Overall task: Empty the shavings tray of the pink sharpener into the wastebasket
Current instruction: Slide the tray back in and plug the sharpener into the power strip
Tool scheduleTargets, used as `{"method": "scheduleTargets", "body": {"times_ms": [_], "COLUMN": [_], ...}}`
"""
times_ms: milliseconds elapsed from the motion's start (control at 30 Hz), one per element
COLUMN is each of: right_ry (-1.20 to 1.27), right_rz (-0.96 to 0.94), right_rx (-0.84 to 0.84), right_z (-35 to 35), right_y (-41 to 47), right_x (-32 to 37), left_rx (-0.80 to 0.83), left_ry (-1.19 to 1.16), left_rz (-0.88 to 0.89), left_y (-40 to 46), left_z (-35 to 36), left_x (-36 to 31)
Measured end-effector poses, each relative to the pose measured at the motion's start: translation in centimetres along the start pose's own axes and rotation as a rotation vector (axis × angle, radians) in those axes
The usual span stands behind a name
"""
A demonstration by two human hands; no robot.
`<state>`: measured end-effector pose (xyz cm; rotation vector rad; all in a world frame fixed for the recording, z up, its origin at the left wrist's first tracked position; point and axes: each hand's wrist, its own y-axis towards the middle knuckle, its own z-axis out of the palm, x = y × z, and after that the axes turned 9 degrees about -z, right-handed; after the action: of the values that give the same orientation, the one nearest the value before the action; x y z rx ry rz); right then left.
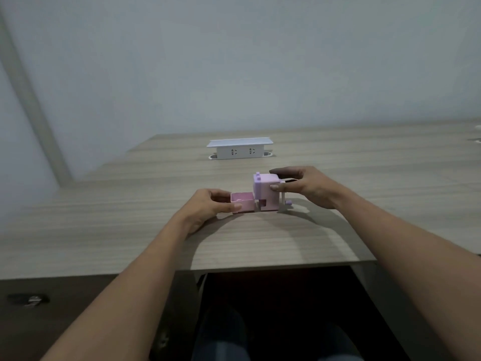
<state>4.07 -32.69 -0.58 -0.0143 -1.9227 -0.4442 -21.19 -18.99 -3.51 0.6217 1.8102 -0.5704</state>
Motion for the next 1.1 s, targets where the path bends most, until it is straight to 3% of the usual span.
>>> {"method": "scheduleTargets", "body": {"times_ms": [1100], "right_ry": [0.037], "right_rz": [-0.024], "right_rx": [0.050], "right_z": [0.1], "right_y": [-0.7], "right_x": [-3.7], "left_rx": [0.082], "left_ry": [0.084], "left_rz": [0.004], "left_y": [1.6], "left_z": [4.4], "left_x": [-2.2]}}
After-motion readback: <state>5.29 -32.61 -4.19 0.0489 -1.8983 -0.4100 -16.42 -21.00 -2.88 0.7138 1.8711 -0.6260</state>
